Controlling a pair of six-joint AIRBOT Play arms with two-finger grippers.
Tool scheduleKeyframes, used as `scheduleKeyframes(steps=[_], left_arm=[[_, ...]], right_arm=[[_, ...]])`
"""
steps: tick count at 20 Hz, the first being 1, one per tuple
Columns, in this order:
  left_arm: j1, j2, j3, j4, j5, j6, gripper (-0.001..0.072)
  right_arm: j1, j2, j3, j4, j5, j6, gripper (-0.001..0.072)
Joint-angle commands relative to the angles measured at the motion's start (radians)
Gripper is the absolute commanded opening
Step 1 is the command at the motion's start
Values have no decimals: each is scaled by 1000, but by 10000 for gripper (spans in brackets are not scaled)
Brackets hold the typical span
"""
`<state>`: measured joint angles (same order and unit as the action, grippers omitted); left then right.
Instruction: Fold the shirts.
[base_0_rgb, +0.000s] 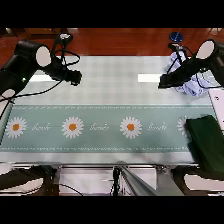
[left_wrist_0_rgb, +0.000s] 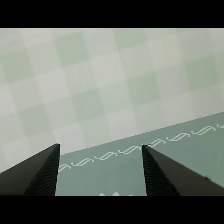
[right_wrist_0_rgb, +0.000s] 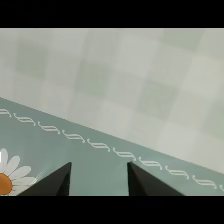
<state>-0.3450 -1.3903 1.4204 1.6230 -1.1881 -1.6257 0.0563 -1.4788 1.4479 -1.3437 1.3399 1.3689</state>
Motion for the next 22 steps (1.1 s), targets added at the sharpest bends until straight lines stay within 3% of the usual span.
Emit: scheduleKeyframes(steps=[1, 7, 9, 11, 13, 14, 15, 16, 19, 22], left_arm=[[0, -2, 0, 0, 3, 0, 593], [0, -5, 0, -3, 68, -10, 596], [3, -5, 0, -3, 65, -10, 595], [3, -7, 0, 1, 65, 2, 602], [15, -7, 0, 27, 48, 53, 720], [24, -7, 0, 30, 23, 54, 720], [34, -7, 0, 30, -16, 54, 720], [42, -7, 0, 30, -47, 54, 720], [57, -4, 0, 27, -95, 54, 720], [56, 3, 0, 14, -97, 54, 720]], right_arm=[[1, -1, 0, 0, -16, -4, 428], [1, -1, 19, -11, -84, -58, 424], [1, -1, 76, -93, -151, -58, 424], [1, -1, 165, -253, -246, -29, 424], [-2, -1, 237, -529, -379, 117, 425], [-14, -1, 256, -641, -446, 180, 434], [-45, -3, 269, -675, -502, 218, 493], [-86, -14, 276, -660, -527, 231, 590], [-226, -89, 279, -536, -451, 205, 597], [-340, -198, 279, -319, -317, 65, 597]])
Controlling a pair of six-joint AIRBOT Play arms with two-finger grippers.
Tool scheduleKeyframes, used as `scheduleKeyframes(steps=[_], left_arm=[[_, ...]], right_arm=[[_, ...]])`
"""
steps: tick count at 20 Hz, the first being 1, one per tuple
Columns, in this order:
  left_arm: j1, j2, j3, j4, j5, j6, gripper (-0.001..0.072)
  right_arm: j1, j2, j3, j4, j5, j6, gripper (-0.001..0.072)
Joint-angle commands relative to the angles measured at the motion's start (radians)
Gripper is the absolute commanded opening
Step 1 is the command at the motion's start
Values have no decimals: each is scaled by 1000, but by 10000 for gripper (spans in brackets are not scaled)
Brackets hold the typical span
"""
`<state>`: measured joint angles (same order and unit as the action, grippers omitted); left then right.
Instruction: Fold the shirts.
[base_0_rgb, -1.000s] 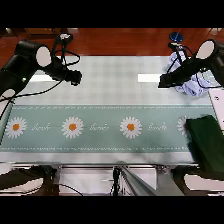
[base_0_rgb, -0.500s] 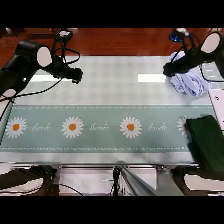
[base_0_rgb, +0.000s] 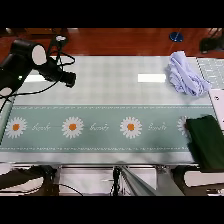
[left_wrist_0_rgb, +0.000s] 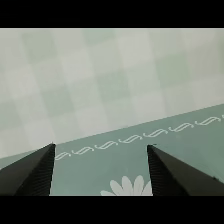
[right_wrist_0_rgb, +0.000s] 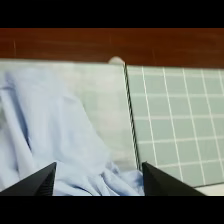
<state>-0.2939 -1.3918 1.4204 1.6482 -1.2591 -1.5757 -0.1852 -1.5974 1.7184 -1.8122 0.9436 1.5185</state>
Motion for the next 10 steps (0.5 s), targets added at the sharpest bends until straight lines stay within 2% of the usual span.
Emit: scheduleKeyframes(steps=[1, 5, 10], left_arm=[[5, 6, 0, -27, -26, 4, 720], [-2, 8, 0, -41, -33, 4, 720], [-6, 8, 0, -87, -36, 4, 720]], right_arm=[[-120, -116, 9, 186, 110, -127, 597], [-143, -219, 9, 214, 157, -153, 595], [-143, -329, 9, 324, 179, -156, 585]])
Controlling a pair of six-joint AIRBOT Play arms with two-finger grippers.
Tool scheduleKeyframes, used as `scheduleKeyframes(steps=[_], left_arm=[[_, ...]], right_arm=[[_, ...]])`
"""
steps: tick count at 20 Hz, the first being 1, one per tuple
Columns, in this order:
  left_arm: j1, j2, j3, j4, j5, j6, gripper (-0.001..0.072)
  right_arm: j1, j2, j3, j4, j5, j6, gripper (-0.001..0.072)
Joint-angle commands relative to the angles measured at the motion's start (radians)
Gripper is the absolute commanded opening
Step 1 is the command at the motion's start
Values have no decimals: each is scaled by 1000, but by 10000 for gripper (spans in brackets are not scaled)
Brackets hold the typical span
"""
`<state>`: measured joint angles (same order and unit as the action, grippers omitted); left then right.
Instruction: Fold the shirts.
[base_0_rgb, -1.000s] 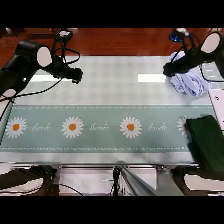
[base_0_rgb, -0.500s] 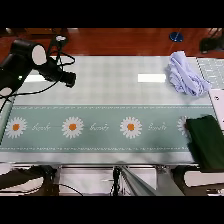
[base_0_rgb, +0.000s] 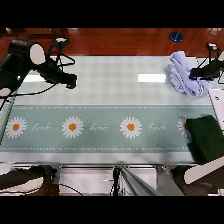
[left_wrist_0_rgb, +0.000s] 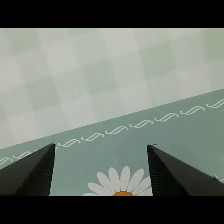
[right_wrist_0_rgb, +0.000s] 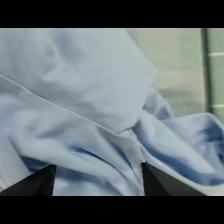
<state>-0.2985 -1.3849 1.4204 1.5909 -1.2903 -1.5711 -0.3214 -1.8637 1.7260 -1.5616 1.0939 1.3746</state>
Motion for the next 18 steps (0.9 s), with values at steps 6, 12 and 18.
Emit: scheduleKeyframes(steps=[6, 12, 18], left_arm=[[-1, 12, 5, -47, -5, -1, 720], [-26, 82, 224, -47, 14, -15, 720], [-130, 237, 444, -47, 12, -16, 720]], right_arm=[[-6, -71, 24, 129, 66, -13, 27], [14, 317, 91, 489, 10, -88, 25], [199, 711, 135, 587, -29, -92, 26]])
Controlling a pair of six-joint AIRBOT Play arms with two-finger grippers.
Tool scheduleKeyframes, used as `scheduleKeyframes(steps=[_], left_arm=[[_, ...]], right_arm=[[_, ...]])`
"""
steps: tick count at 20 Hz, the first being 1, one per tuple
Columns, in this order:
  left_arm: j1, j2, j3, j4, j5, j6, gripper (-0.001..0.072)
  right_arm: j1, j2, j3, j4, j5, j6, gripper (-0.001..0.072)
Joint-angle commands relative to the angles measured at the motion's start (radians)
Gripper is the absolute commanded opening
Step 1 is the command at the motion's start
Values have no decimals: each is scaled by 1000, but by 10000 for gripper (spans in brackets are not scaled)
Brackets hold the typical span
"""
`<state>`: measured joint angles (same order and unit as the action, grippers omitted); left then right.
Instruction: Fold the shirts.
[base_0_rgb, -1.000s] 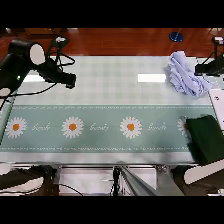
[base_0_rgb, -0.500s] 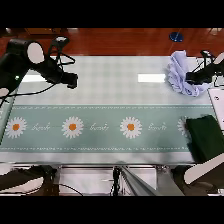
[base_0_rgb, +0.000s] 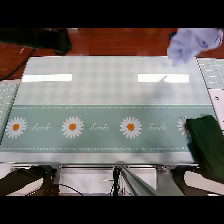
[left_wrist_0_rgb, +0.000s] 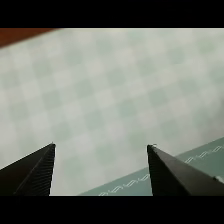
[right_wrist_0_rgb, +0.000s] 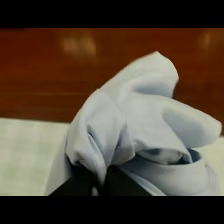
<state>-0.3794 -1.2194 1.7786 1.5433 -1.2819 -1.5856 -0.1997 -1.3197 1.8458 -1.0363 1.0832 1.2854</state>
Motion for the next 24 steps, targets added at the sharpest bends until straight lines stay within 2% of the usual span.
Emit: scheduleKeyframes(steps=[1, 4, 8, 10, 12, 15, 17, 21, 22, 23, 24], left_arm=[[-74, 104, 93, 0, 2, -2, 720], [-153, 187, 92, 0, -64, -50, 720], [-262, 203, 80, 0, -211, -116, 720], [-310, 202, 21, 1, -212, -134, 720], [-337, 202, -83, 1, -211, -134, 720], [-344, 201, -292, 0, -171, -134, 720], [-344, 201, -447, -10, -58, -134, 720], [-344, 180, -673, -102, 195, -134, 720], [-344, 166, -707, -113, 228, -134, 720], [-344, 151, -726, -111, 236, -132, 720], [-341, 135, -734, -109, 230, -129, 720]], right_arm=[[105, 210, 15, 62, -14, 10, 26], [156, 289, 15, 57, 77, 69, 26], [219, 253, -20, 18, 400, 130, 26], [298, 214, -113, -19, 472, 132, 26], [405, 172, -258, -51, 447, 123, 26], [558, 85, -462, -72, 283, 74, 26], [631, 3, -526, -106, 182, 74, 26], [715, -145, -530, -40, 149, 75, 29], [732, -167, -530, -28, 135, 74, 93], [743, -179, -530, -16, 129, 72, 320], [745, -177, -529, 7, 137, 49, 467]])
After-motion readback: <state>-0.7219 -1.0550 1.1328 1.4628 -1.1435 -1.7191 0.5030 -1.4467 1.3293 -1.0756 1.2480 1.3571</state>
